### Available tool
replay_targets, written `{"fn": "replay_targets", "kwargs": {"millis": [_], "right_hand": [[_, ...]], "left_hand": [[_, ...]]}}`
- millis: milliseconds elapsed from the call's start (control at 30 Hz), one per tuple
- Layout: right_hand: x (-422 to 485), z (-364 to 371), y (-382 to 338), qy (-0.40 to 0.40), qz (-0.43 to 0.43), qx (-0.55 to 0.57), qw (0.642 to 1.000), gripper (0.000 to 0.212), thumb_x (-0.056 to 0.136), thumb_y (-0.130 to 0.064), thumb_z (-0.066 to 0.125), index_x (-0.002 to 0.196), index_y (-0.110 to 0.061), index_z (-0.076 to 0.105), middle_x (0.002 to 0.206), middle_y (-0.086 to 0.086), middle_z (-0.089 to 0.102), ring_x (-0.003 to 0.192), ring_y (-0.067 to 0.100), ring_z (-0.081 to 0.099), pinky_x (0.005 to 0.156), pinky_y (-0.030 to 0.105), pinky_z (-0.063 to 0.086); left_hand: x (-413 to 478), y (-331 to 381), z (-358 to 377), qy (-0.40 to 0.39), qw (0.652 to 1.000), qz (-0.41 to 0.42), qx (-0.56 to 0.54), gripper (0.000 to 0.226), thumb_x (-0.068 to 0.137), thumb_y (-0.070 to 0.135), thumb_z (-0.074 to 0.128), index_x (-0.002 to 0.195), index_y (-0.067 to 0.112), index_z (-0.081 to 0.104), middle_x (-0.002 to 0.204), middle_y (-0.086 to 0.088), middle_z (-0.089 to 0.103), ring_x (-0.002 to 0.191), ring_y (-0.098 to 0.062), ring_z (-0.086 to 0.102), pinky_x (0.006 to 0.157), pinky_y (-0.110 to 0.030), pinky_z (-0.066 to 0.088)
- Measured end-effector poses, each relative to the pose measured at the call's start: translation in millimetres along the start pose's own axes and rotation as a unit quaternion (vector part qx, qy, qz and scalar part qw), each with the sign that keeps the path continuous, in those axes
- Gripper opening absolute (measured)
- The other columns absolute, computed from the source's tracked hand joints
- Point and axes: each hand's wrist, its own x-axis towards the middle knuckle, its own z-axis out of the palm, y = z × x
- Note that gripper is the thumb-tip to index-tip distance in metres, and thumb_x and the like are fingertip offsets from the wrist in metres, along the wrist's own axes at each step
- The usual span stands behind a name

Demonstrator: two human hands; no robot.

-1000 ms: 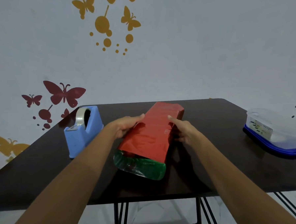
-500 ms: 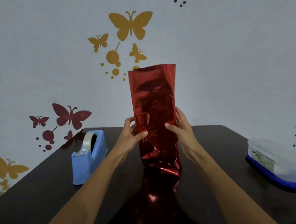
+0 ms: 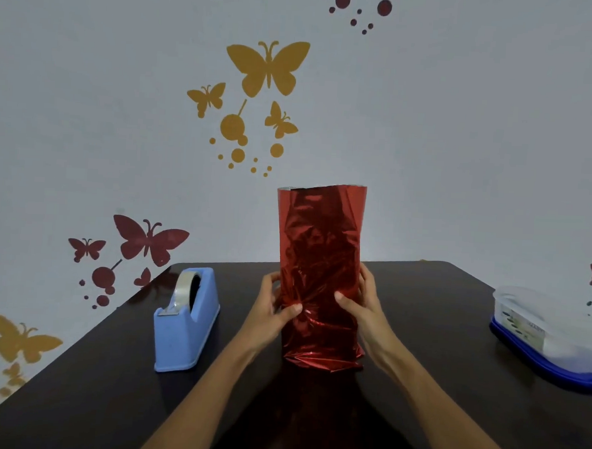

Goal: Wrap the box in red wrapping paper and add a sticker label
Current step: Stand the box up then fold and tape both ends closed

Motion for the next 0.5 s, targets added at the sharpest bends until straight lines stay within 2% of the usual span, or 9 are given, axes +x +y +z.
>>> {"fn": "replay_targets", "kwargs": {"millis": [100, 167, 233, 300, 367, 433, 500], "right_hand": [[7, -2, -13, 0.025, -0.004, -0.042, 0.999, 0.071, 0.074, -0.04, 0.075, 0.129, -0.037, 0.029, 0.14, -0.002, 0.038, 0.121, 0.01, 0.045, 0.08, 0.019, 0.049], [19, -4, -23, 0.034, -0.012, -0.074, 0.997, 0.095, 0.063, -0.046, 0.08, 0.136, -0.036, 0.02, 0.141, 0.0, 0.036, 0.124, 0.014, 0.045, 0.085, 0.021, 0.047], [27, -3, -28, 0.029, -0.005, -0.076, 0.997, 0.11, 0.059, -0.042, 0.082, 0.143, -0.037, 0.011, 0.138, 0.002, 0.041, 0.122, 0.017, 0.049, 0.089, 0.026, 0.047], [29, -3, -29, 0.03, -0.004, -0.075, 0.997, 0.106, 0.062, -0.034, 0.084, 0.144, -0.029, 0.019, 0.131, 0.002, 0.047, 0.116, 0.015, 0.053, 0.081, 0.018, 0.049], [26, -3, -31, 0.037, -0.009, -0.07, 0.997, 0.088, 0.064, -0.027, 0.08, 0.138, -0.025, 0.032, 0.122, -0.004, 0.053, 0.112, 0.011, 0.055, 0.07, 0.012, 0.05], [25, -4, -32, 0.036, -0.007, -0.075, 0.996, 0.084, 0.062, -0.028, 0.076, 0.136, -0.026, 0.035, 0.122, -0.005, 0.053, 0.113, 0.013, 0.053, 0.071, 0.013, 0.048], [24, -4, -32, 0.035, -0.005, -0.079, 0.996, 0.086, 0.061, -0.03, 0.076, 0.136, -0.026, 0.034, 0.127, -0.001, 0.05, 0.117, 0.016, 0.05, 0.076, 0.014, 0.045]], "left_hand": [[-2, 1, 1, -0.001, 1.0, 0.002, 0.014, 0.046, 0.09, 0.005, 0.059, 0.116, 0.033, 0.035, 0.128, -0.005, 0.053, 0.113, -0.007, 0.055, 0.077, -0.014, 0.051], [-3, 3, 0, -0.014, 1.0, -0.004, 0.018, 0.046, 0.089, 0.004, 0.061, 0.115, 0.033, 0.036, 0.128, -0.005, 0.054, 0.111, -0.006, 0.056, 0.076, -0.014, 0.051], [-4, 10, -1, -0.034, 0.999, -0.018, 0.022, 0.047, 0.087, 0.008, 0.065, 0.117, 0.033, 0.038, 0.13, -0.001, 0.052, 0.118, -0.009, 0.053, 0.081, -0.016, 0.051], [0, 26, -5, 0.023, 0.998, 0.003, 0.051, 0.056, 0.083, 0.023, 0.068, 0.13, 0.03, 0.038, 0.138, 0.01, 0.043, 0.129, -0.009, 0.043, 0.096, -0.021, 0.044], [8, 50, -10, 0.102, 0.99, 0.056, 0.082, 0.069, 0.081, 0.041, 0.06, 0.143, 0.023, 0.034, 0.14, 0.016, 0.036, 0.132, -0.003, 0.033, 0.107, -0.026, 0.032], [18, 77, -13, 0.094, 0.985, 0.101, 0.103, 0.065, 0.084, 0.048, 0.048, 0.143, 0.023, 0.038, 0.142, 0.016, 0.039, 0.131, 0.001, 0.035, 0.111, -0.025, 0.029], [26, 93, -14, 0.035, 0.986, 0.126, 0.107, 0.043, 0.095, 0.046, 0.04, 0.134, 0.031, 0.048, 0.135, 0.019, 0.049, 0.124, 0.011, 0.042, 0.108, -0.013, 0.03]]}}
